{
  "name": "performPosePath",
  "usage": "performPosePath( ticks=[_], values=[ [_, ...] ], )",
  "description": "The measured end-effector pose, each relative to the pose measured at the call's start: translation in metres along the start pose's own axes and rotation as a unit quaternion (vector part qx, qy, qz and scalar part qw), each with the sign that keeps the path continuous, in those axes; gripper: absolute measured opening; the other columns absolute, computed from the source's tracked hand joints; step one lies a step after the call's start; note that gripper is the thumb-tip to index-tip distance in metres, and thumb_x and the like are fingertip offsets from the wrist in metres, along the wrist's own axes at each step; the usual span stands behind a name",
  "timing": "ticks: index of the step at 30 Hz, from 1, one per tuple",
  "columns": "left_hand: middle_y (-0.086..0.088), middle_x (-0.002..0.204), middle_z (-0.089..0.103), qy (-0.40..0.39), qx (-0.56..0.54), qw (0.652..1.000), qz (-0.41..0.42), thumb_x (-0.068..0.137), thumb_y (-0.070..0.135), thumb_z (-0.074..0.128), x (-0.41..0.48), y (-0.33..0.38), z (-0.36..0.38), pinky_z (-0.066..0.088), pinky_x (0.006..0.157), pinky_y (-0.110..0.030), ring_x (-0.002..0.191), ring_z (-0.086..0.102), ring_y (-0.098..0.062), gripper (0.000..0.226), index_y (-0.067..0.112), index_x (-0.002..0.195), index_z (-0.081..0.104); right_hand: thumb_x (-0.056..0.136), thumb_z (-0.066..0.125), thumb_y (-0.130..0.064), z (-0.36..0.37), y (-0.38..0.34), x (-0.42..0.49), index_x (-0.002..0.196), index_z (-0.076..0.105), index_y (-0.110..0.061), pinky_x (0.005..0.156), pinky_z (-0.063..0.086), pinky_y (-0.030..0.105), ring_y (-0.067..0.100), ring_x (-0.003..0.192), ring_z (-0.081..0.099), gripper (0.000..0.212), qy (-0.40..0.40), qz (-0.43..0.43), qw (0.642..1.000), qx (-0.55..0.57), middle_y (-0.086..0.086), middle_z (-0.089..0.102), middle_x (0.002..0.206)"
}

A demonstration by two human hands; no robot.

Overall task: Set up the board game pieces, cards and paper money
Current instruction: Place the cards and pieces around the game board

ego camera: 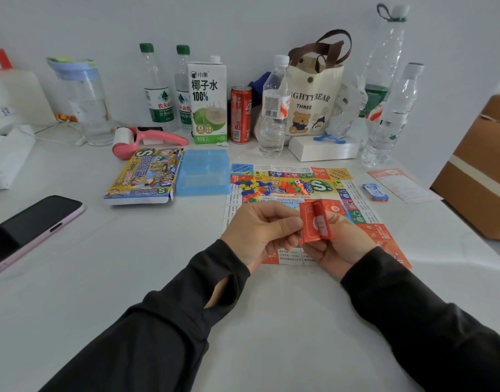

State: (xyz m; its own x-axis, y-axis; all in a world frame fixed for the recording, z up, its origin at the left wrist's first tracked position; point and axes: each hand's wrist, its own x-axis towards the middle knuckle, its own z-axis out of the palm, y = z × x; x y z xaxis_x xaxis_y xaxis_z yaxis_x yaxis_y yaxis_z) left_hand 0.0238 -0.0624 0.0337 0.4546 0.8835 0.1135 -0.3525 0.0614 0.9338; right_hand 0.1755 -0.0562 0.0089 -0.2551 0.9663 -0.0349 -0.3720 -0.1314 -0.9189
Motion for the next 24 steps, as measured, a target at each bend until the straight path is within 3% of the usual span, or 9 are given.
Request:
performPosePath(
  ticks=[2,4,6,7,13,17,24],
  values=[
    [-0.004,0.055,0.064,0.000,0.002,1.000,0.003,0.062,0.005,0.059,0.0004,-0.0006,-0.0004,0.048,0.042,-0.015,0.041,0.056,-0.009,0.016,0.012,0.056,0.073,0.022,0.091,-0.047,-0.0002,0.0002,0.0004,0.053,0.069,-0.016,0.036,0.032,0.013,0.005,0.033,0.035,0.049,0.004,-0.002,1.000,0.001,-0.002,0.052,0.042],
    [-0.004,0.054,0.064,0.002,0.003,1.000,0.005,0.063,0.005,0.058,0.0007,-0.0011,-0.0008,0.048,0.042,-0.015,0.041,0.056,-0.009,0.017,0.013,0.056,0.073,0.037,0.088,-0.043,-0.0007,0.0001,-0.0001,0.053,0.069,-0.016,0.038,0.031,0.013,0.004,0.033,0.035,0.037,0.014,-0.001,1.000,-0.002,-0.003,0.052,0.042],
    [-0.004,0.054,0.064,0.004,0.003,1.000,0.006,0.063,0.005,0.058,0.0011,-0.0015,-0.0013,0.048,0.042,-0.015,0.041,0.056,-0.009,0.017,0.013,0.056,0.073,0.063,0.070,-0.033,-0.0004,-0.0009,-0.0010,0.052,0.069,-0.016,0.040,0.029,0.014,0.004,0.034,0.034,0.020,0.034,0.004,0.999,-0.005,-0.003,0.051,0.041],
    [-0.004,0.054,0.064,0.004,0.004,1.000,0.007,0.063,0.005,0.058,0.0014,-0.0016,-0.0017,0.048,0.042,-0.015,0.041,0.056,-0.009,0.018,0.013,0.056,0.073,0.069,0.060,-0.025,-0.0011,-0.0009,-0.0008,0.051,0.068,-0.015,0.040,0.029,0.014,0.004,0.033,0.033,0.022,0.044,0.006,0.999,-0.006,-0.002,0.051,0.041],
    [-0.003,0.053,0.062,0.016,0.003,1.000,0.009,0.064,0.007,0.058,0.0027,-0.0033,-0.0034,0.048,0.043,-0.015,0.041,0.054,-0.008,0.018,0.013,0.056,0.072,0.074,0.050,-0.014,0.0016,-0.0028,-0.0010,0.056,0.071,-0.011,0.034,0.029,0.013,0.004,0.031,0.032,0.028,0.037,0.004,0.999,0.004,-0.001,0.054,0.042],
    [-0.001,0.051,0.061,0.030,0.001,0.999,0.015,0.064,0.009,0.058,0.0043,-0.0062,-0.0033,0.046,0.043,-0.015,0.042,0.053,-0.007,0.018,0.015,0.053,0.072,0.090,0.040,-0.002,0.0000,-0.0042,-0.0013,0.059,0.071,-0.010,0.034,0.030,0.012,0.004,0.031,0.031,0.045,0.043,0.012,0.999,0.012,0.000,0.052,0.042],
    [-0.002,0.051,0.060,0.032,-0.017,0.999,0.013,0.064,0.009,0.057,0.0048,-0.0084,-0.0022,0.045,0.042,-0.015,0.041,0.053,-0.006,0.018,0.013,0.054,0.072,0.091,0.039,-0.003,0.0010,-0.0052,-0.0021,0.057,0.071,-0.011,0.034,0.029,0.014,0.004,0.031,0.031,0.047,0.055,0.011,0.998,0.008,0.000,0.051,0.041]
  ],
)
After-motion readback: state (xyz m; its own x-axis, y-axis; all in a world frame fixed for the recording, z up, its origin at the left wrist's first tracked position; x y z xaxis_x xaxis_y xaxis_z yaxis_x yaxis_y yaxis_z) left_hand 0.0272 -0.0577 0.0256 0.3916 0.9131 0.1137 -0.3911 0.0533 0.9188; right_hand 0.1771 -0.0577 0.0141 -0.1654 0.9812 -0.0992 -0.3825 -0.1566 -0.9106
